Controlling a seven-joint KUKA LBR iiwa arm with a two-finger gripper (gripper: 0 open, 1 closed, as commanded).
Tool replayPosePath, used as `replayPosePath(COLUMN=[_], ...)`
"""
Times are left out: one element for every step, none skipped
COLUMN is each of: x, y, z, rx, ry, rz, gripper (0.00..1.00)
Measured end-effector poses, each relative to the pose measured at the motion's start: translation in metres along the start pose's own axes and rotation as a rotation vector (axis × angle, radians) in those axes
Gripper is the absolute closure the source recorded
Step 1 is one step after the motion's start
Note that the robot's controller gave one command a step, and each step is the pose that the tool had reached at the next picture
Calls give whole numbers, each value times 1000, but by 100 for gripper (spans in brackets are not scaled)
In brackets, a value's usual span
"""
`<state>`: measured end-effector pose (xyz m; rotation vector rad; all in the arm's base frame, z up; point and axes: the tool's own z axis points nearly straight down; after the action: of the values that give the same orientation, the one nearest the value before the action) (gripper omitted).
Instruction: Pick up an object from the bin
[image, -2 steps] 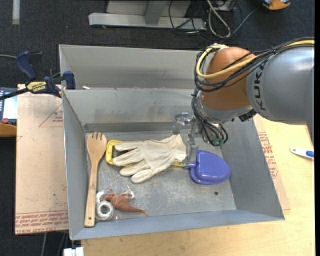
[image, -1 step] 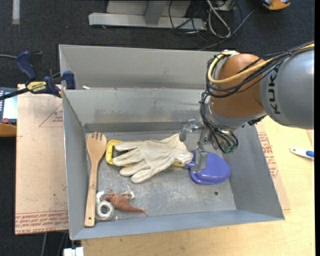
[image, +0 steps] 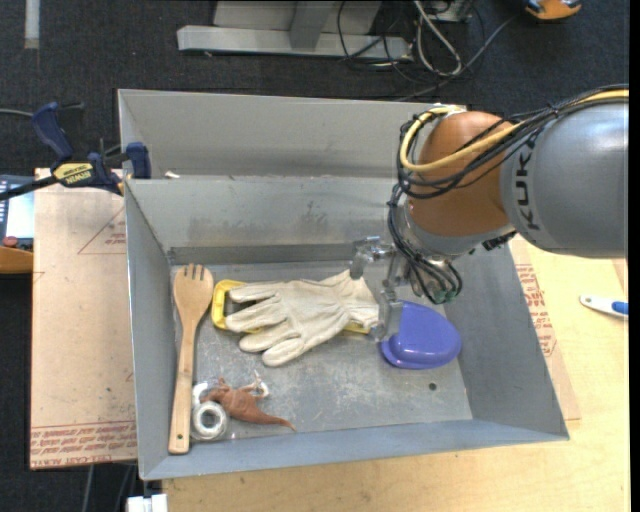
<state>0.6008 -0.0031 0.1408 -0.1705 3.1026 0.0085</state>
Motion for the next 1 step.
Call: replayPosePath(x=[14], y=[37], z=[-67], rx=[0], ry=[-8], rz=[-360], gripper=[0])
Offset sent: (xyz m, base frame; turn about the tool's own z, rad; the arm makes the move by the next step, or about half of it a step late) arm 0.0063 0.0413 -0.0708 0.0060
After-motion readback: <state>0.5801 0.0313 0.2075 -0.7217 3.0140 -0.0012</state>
